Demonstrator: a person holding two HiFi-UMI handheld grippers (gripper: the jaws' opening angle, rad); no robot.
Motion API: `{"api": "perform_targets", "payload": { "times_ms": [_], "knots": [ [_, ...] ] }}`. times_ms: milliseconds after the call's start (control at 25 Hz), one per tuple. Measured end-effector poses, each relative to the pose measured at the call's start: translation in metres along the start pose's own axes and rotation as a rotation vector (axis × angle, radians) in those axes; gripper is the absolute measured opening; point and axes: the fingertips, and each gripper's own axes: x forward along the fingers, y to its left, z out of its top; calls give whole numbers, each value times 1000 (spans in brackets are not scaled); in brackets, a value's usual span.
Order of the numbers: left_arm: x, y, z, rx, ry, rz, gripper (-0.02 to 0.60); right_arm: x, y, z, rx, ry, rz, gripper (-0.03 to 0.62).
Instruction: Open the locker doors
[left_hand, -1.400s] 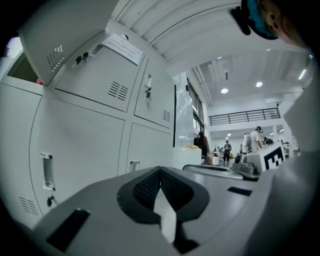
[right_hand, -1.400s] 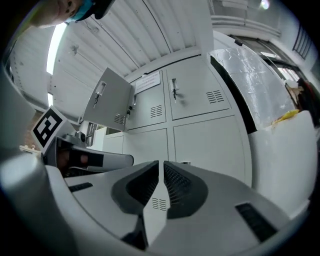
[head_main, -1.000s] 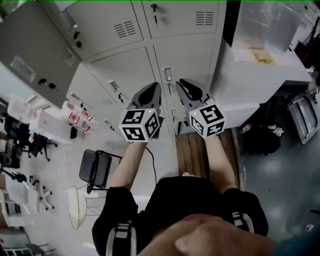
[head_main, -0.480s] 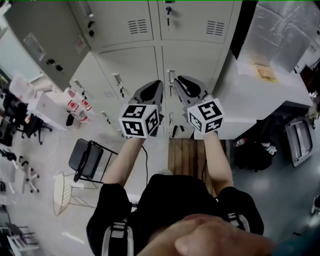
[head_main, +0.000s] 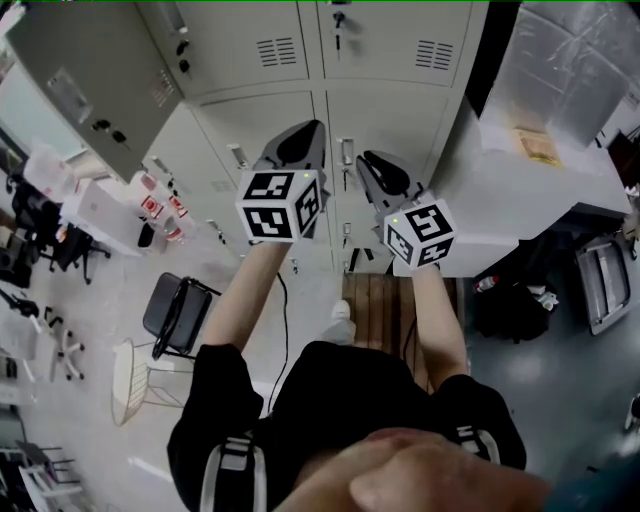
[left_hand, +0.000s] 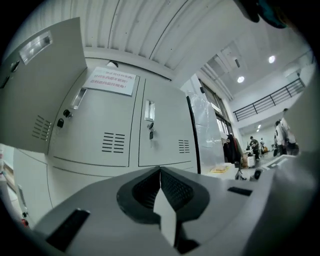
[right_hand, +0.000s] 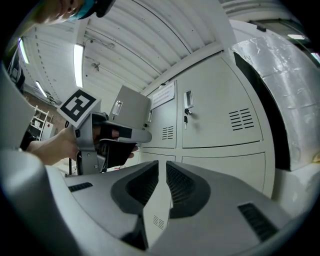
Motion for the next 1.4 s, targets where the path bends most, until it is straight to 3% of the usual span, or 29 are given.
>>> {"api": "perform_targets", "payload": {
  "times_ms": [360,520,600,680,1200,1400],
  "knots": [
    [43,5,44,98,-66,7,12,-6,-22,-12,42,-19,-41,46],
    [62,-2,63,198,-89,-20,17,-7,-32,-14,58,-48,-67,46],
    [68,-1,71,257,-100,-17,72,-5,-33,-18,53,-37,-71,46],
    [74,2,80,292,-113,-11,84,-4,-35,-20,52,-29,-76,46],
    [122,13,117,333,-125,30,83,-10,-47,-47,139,4,-122,46],
    [131,8,121,424,-106,85,83,-22,-51,-54,183,4,-146,46]
  ]
}}
